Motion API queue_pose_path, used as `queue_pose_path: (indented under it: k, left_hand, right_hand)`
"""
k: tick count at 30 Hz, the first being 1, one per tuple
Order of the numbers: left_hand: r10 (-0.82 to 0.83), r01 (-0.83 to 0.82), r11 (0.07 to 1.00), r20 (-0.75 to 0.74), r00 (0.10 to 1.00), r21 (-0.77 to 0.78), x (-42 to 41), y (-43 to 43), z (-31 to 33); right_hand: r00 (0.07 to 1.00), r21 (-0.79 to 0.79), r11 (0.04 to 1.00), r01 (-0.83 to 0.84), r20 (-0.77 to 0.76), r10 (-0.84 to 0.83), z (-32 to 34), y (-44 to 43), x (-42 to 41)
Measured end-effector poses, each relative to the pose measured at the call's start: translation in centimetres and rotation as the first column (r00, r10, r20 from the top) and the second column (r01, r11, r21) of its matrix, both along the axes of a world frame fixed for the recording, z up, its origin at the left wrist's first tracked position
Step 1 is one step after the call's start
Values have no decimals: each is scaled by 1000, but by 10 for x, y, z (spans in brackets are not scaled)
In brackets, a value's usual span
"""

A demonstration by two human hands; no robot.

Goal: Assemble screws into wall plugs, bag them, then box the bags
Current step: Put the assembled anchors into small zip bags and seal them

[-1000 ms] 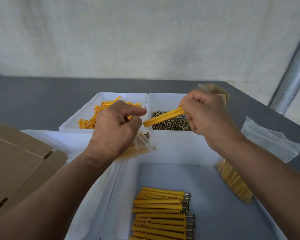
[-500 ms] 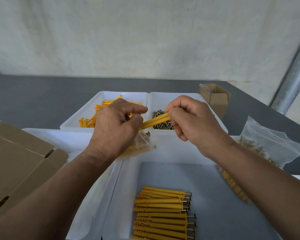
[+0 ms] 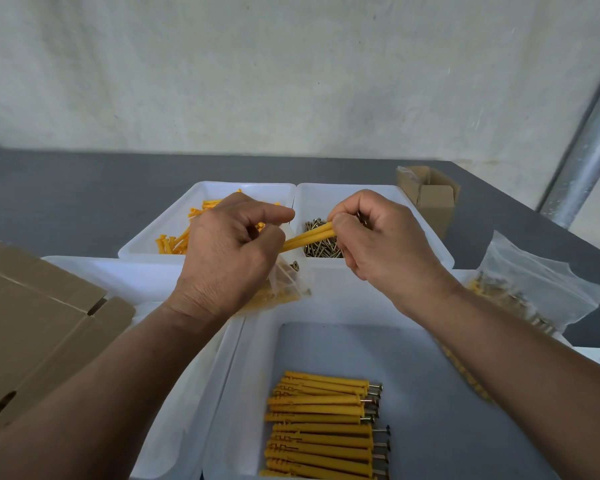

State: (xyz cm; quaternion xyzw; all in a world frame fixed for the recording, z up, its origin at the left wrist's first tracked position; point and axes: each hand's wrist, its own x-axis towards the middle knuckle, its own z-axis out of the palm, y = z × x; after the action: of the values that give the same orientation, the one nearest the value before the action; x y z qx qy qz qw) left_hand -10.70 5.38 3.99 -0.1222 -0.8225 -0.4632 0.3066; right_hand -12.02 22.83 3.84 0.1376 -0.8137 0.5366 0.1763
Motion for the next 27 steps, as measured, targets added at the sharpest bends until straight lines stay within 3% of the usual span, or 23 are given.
queue_pose_path:
  k: [10, 15, 27]
  left_hand:
    - [-29, 28, 999, -33, 999, -21, 0, -1, -1]
    - [-16, 16, 1000, -34, 999, -12, 0, -2, -1]
    - [10, -10, 999, 15, 1000, -41, 0, -1, 1]
  right_hand:
    - [986, 42, 989, -143, 97, 139, -8, -13, 6]
    - [976, -34, 989, -142, 162, 145, -3, -9, 7]
    - [953, 11, 969, -245, 186, 239, -7, -17, 12]
